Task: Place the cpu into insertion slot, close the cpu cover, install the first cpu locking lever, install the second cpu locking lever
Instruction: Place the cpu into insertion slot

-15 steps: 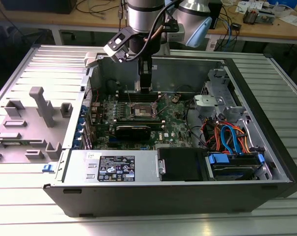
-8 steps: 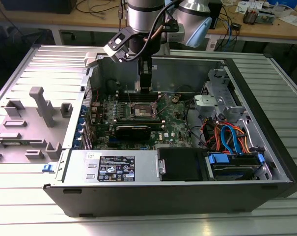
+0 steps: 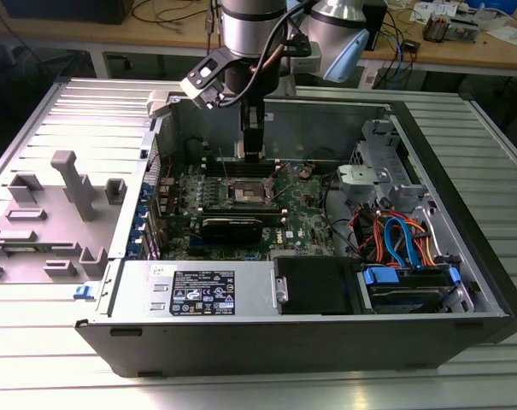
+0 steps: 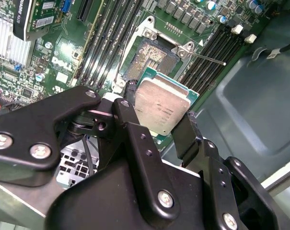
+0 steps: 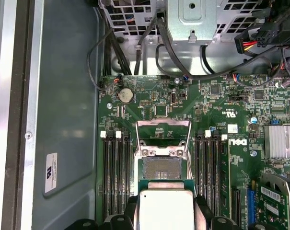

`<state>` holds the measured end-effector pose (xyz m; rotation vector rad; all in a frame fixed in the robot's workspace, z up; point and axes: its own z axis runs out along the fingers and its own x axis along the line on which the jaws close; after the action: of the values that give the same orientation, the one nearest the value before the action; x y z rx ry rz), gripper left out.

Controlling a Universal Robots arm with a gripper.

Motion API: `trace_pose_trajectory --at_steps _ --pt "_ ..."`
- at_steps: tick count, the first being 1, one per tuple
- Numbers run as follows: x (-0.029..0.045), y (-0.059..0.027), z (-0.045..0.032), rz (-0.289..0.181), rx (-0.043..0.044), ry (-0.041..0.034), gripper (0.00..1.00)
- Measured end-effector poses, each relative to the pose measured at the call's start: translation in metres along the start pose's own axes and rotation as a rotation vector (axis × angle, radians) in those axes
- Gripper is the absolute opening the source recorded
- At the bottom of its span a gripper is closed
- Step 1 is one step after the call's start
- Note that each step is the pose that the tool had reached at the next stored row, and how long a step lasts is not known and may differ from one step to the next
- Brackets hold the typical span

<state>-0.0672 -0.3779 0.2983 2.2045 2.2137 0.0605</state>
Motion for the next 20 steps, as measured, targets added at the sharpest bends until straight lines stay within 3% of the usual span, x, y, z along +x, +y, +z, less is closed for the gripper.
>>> trace_pose_trajectory --at_steps 20 --pt "-0.0001 -0.0016 0.0110 0.002 0.0003 -0.0015 0.55"
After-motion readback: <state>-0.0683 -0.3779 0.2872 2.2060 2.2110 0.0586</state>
